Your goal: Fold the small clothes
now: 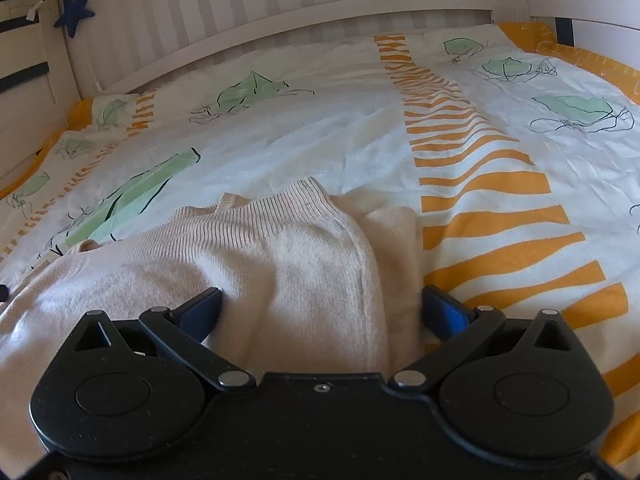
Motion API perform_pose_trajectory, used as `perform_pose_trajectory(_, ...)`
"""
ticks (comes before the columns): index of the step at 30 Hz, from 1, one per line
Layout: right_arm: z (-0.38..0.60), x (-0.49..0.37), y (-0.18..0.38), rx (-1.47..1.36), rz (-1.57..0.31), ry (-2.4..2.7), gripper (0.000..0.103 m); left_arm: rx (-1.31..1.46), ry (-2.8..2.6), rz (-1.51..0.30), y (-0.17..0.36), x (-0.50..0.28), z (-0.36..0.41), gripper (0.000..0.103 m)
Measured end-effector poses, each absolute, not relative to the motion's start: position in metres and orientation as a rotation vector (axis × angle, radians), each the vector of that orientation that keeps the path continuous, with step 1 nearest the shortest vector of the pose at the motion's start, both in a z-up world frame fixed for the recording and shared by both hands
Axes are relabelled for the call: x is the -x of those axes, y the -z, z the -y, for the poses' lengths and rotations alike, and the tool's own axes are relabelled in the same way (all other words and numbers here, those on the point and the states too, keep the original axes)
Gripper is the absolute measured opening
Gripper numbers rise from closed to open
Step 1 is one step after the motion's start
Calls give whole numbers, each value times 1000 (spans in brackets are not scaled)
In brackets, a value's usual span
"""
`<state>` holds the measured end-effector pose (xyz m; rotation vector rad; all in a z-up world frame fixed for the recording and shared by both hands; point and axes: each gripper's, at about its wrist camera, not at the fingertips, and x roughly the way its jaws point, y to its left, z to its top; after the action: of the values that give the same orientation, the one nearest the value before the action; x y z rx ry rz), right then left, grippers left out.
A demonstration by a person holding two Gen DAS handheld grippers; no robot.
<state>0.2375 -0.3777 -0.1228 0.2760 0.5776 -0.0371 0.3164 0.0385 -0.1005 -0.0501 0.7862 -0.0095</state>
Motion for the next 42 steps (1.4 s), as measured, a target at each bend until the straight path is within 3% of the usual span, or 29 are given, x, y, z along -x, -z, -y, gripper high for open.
perform_pose_trajectory(3,381,-236,124,-296,-567,29,103,27,-67,-875,121,-339,-41,103)
perform_pose_trajectory(7,383,-235,126,-315,-553,22,103,41,-101,-852,124,-344,-43,103)
perform_pose_trajectory(20,386,-233,126,-345,-535,12,103,99,33,-810,83,-297,25,101)
perform_pose_trajectory(30,386,-232,126,-349,-534,11,103,-39,236,-666,120,-266,124,101)
perform_pose_trajectory(42,396,-230,124,-422,-532,-22,103,-61,219,-633,140,-262,132,103)
